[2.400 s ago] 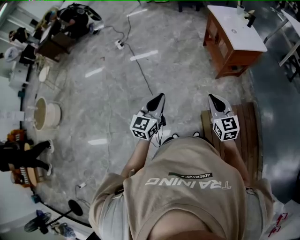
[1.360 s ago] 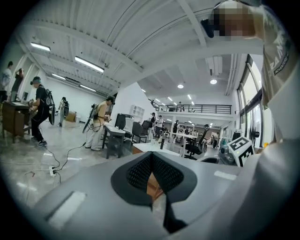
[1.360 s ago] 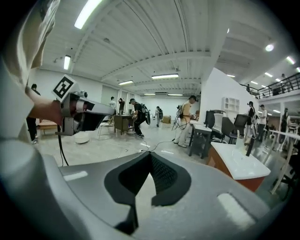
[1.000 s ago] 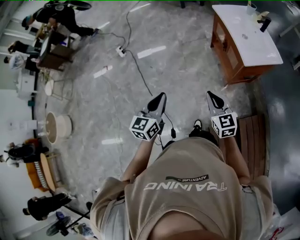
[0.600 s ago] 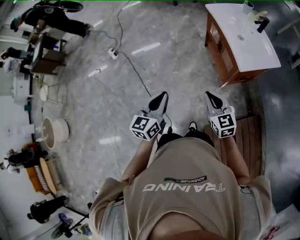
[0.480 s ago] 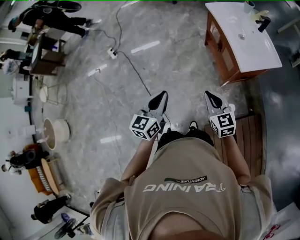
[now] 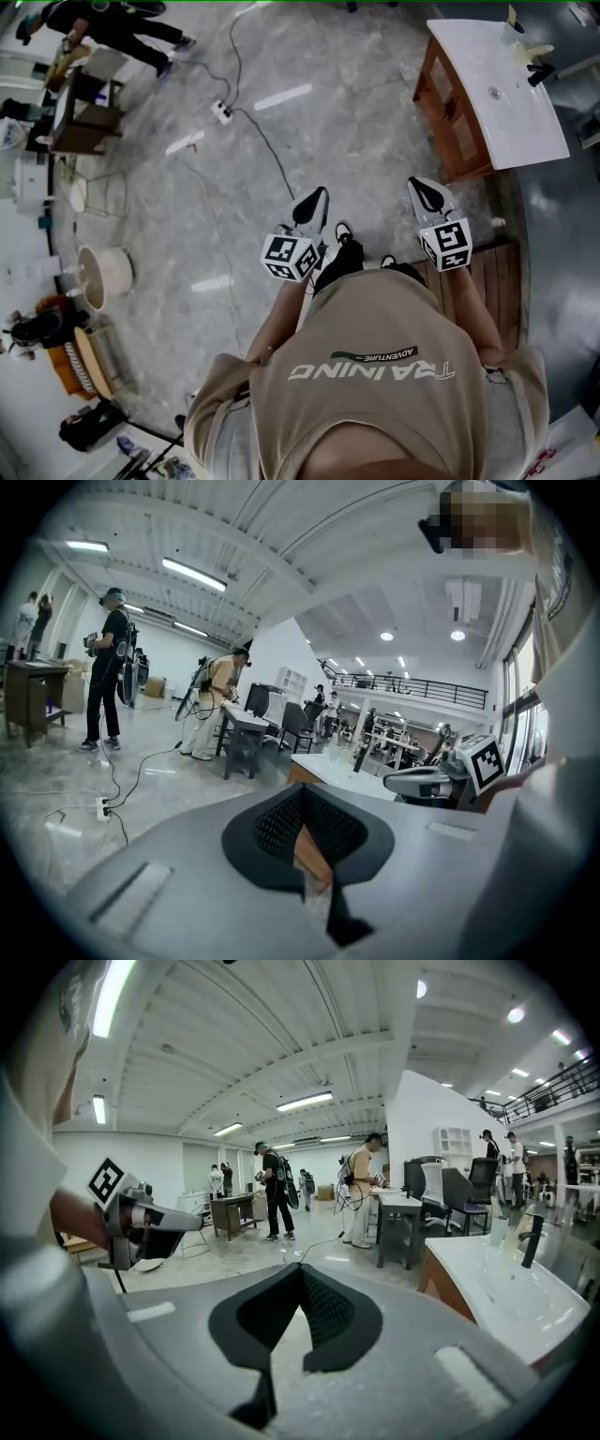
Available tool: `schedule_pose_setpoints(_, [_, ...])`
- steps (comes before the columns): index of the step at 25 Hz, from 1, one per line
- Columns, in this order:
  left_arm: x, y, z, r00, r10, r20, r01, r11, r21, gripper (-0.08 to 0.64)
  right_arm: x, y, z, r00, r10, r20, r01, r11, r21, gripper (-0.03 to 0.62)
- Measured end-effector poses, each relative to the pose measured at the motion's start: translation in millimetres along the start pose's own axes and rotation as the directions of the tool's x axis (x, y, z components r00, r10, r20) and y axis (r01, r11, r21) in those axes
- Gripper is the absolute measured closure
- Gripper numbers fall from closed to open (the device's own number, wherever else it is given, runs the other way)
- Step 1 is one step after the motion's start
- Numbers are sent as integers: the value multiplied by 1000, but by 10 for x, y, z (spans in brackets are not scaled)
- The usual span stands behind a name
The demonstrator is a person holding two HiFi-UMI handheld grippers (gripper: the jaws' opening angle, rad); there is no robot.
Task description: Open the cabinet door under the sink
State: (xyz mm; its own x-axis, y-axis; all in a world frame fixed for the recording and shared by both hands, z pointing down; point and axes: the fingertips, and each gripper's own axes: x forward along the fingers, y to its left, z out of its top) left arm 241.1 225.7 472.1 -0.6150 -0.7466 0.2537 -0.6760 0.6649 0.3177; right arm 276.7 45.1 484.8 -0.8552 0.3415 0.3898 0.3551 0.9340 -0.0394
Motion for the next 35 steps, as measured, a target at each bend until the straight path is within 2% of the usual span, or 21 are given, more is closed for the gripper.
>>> schedule_pose_setpoints(3, [57,286,186,1000,-16,14,16,1000,18,544,251,23,256,1000,-16,24,15,999,29,591])
schedule_pose_setpoints(9, [203,1054,460,1000,-16,5,16,998,56,543,879,73,605,997,-72,29,71,997,20,591])
schedule_pose_setpoints(14, [381,1417,479,998,-64,-14,64,997,43,543,1109,77,535,990,-142,-7,142,988,67,591])
schedule_pose_setpoints(17, [521,1531,505,997,-79,-24,79,996,30,543,1205,50,504,990,-137,-41,140,987,74,591])
schedule_pose_setpoints(24, [1023,1732,525,996,-81,-45,81,997,-3,543,1635,-289,568,992,-113,-50,117,991,72,591])
schedule_pose_setpoints(29, [1461,1971,822,998,-45,-55,47,998,47,543,2053,-660,590,996,-80,-36,83,990,112,591])
schedule_pose_setpoints(32, [1766,2137,1095,998,-16,-67,21,997,72,544,2277,-952,812,996,-85,7,83,990,115,591])
schedule_pose_setpoints(35, [2159,2065,1370,996,-52,-67,60,990,126,543,2439,-1274,999,995,-86,42,82,992,93,591])
